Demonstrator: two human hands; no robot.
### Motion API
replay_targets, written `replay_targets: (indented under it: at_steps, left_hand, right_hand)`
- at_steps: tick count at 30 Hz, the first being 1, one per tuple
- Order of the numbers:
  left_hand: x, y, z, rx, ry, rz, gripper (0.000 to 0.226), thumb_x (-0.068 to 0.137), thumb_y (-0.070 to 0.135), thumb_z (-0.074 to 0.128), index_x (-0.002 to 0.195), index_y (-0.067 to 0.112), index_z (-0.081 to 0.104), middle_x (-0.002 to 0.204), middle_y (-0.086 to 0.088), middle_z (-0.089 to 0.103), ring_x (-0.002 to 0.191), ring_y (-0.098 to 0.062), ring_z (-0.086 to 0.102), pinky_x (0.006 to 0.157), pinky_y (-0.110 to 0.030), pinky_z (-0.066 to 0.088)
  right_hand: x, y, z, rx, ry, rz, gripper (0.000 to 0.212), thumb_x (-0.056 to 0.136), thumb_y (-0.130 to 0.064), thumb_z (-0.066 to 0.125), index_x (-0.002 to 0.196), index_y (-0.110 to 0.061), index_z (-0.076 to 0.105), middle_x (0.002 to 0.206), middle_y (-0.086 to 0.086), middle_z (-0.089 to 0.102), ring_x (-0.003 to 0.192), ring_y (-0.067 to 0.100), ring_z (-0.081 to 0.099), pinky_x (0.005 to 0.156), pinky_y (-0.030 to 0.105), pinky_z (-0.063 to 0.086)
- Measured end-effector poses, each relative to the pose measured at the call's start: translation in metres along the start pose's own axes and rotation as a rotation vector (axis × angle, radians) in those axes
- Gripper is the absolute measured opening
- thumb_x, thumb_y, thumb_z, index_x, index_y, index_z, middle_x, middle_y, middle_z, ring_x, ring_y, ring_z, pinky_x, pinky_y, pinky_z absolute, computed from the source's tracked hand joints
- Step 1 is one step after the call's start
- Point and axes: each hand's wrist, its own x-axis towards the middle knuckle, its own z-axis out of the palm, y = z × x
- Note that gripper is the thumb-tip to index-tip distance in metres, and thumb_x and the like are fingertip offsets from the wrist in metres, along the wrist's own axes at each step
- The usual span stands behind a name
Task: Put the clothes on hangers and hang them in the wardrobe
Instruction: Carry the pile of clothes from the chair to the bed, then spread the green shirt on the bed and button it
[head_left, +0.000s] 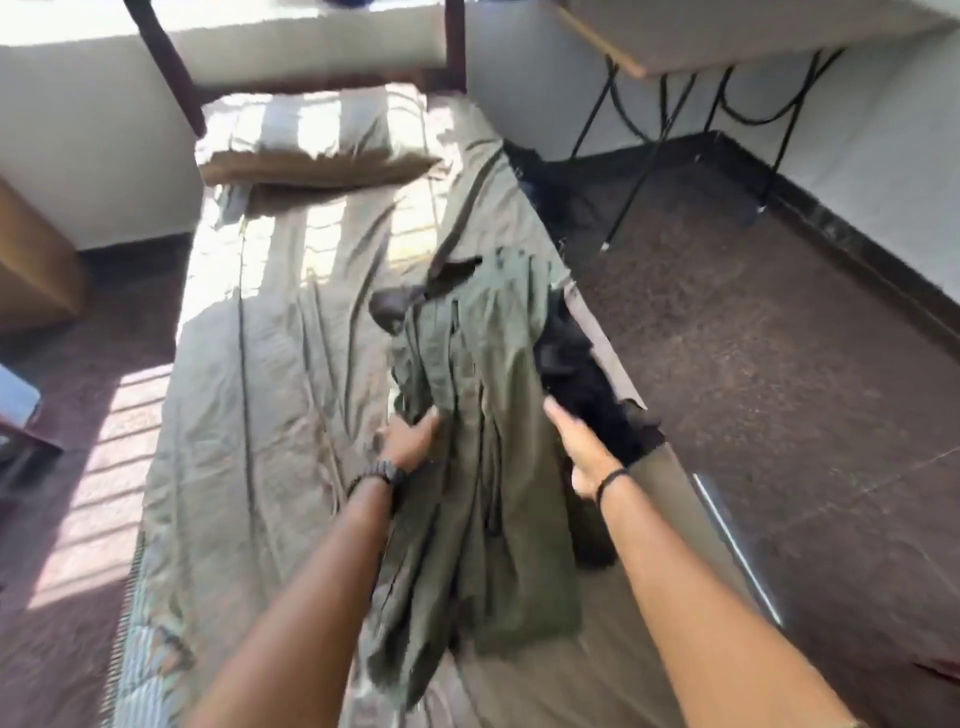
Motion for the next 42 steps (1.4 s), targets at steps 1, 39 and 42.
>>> replay_targets:
  at_steps: [1,39,42]
  left_hand:
    - [-0.009,-0.005,0.006,0.037,-0.075,-0.027,0.110,0.067,0.074,0.064,0.146,0.006,0.028,0.143,-0.016,0.042,0.130,-0.032,0.044,0.110,-0.041,0.034]
    - [-0.017,-0.021,0.019,0.507,0.072,0.314,0.019,0.079,0.017,0.059,0.092,0.005,0.065,0.109,-0.010,0.049,0.104,-0.032,0.044,0.094,-0.034,0.039]
    - [-0.045,-0.037,0.015,0.599,-0.129,0.470,0.030,0.074,0.030,0.052,0.077,0.002,0.061,0.104,-0.009,0.055,0.100,-0.030,0.048,0.095,-0.038,0.041]
  right_hand:
    - [-0.009,0.011,0.001,-0.078,-0.009,0.037,0.098,0.072,-0.067,0.068,0.150,-0.026,0.025,0.149,-0.007,0.038,0.132,0.015,0.042,0.108,0.039,0.036]
    - [-0.037,-0.030,0.039,-1.209,-0.453,0.180,0.015,0.086,-0.008,0.049,0.073,-0.012,0.057,0.074,0.012,0.053,0.063,0.018,0.053,0.050,0.026,0.045]
    - [-0.017,-0.056,0.035,-0.855,0.164,-0.211,0.021,0.087,-0.024,0.060,0.076,-0.006,0.057,0.083,0.011,0.060,0.084,0.021,0.056,0.068,0.029,0.039]
